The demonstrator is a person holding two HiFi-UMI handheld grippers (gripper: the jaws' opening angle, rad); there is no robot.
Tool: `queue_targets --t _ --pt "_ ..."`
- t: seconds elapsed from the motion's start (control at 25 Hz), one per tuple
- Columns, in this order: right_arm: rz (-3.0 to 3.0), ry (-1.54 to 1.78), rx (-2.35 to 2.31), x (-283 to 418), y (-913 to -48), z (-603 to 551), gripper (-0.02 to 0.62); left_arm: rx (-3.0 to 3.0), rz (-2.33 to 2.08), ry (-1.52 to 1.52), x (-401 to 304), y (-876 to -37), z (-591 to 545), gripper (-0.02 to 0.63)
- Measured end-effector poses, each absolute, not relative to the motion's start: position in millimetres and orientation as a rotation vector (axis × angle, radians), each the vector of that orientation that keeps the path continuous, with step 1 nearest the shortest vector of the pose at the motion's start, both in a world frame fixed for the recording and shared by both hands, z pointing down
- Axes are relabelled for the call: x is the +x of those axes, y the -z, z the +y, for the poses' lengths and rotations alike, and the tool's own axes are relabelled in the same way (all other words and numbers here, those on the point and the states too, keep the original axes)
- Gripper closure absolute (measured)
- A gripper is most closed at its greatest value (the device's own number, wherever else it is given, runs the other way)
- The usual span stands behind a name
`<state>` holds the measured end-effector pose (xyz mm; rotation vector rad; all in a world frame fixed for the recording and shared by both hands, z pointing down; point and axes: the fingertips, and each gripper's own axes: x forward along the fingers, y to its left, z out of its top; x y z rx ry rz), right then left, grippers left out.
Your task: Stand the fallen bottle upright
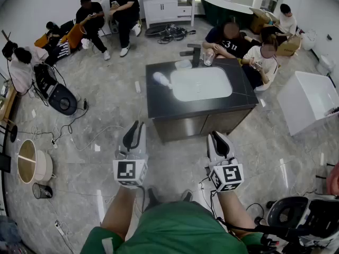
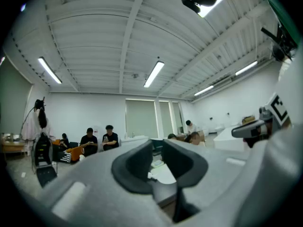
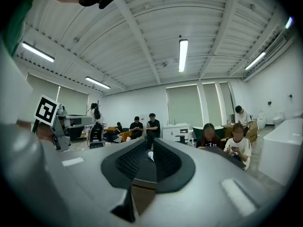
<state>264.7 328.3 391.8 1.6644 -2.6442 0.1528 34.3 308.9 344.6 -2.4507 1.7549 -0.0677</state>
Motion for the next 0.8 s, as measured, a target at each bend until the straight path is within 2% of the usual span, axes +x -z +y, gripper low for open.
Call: queue_targets --t 0.52,0.8 --pt "-2.552 -0.177 1.826 178.8 -388.7 323.1 0.546 -2.505 1.809 0.063 -101.1 -351.4 318.3 0.534" --pt "-2.515 -0.164 1.926 132.2 -371.5 316.6 0.545 -2.552 1.787 0.008 -168.0 -350.7 310.1 0.509"
